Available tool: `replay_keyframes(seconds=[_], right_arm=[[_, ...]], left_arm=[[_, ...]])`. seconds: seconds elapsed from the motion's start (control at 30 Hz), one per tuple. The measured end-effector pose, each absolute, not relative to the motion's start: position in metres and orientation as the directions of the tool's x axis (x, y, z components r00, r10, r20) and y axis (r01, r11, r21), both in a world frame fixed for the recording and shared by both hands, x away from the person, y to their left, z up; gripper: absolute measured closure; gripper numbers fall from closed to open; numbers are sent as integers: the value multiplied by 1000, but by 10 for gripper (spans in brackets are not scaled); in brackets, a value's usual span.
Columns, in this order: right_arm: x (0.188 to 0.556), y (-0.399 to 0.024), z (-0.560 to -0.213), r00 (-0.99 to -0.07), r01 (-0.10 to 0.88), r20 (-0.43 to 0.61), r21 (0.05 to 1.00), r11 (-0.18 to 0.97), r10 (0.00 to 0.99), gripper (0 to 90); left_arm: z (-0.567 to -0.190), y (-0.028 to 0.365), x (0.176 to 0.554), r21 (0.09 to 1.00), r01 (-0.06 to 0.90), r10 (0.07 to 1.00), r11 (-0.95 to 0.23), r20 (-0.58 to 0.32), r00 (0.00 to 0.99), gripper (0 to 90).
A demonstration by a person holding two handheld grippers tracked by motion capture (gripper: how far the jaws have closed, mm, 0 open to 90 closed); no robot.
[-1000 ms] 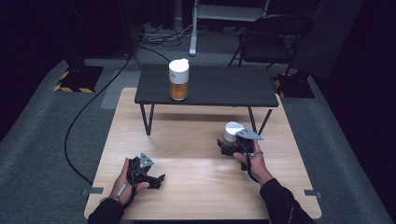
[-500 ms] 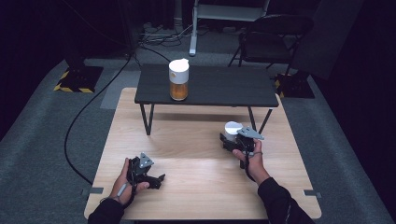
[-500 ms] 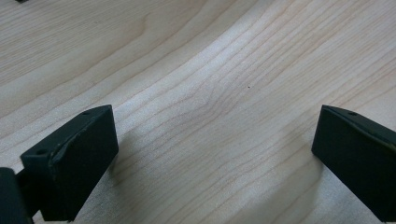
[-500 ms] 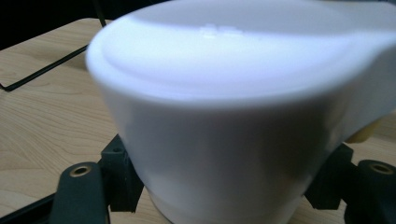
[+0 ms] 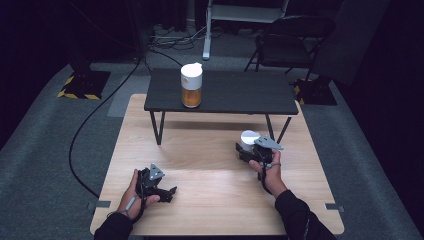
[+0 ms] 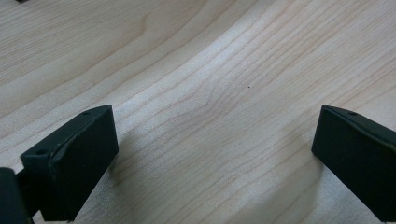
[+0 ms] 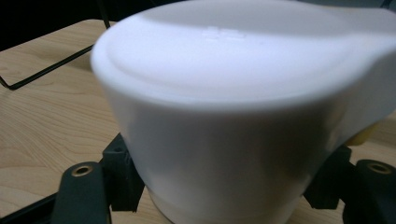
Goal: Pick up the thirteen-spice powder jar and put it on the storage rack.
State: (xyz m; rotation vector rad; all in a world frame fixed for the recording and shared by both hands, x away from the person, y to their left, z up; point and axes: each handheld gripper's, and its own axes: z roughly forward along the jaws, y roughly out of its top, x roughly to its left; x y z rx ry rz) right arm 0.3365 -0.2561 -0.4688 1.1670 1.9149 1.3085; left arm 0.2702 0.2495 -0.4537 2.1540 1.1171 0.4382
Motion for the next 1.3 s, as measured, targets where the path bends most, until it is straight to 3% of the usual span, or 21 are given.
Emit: replay_keyframes(seconds=[1.3], right_arm=[[299,-267,-418,-487,262,-6,953,152,873,299]], left_arm=[[-454,250,270,690,593,816,-415,-7,578,4]])
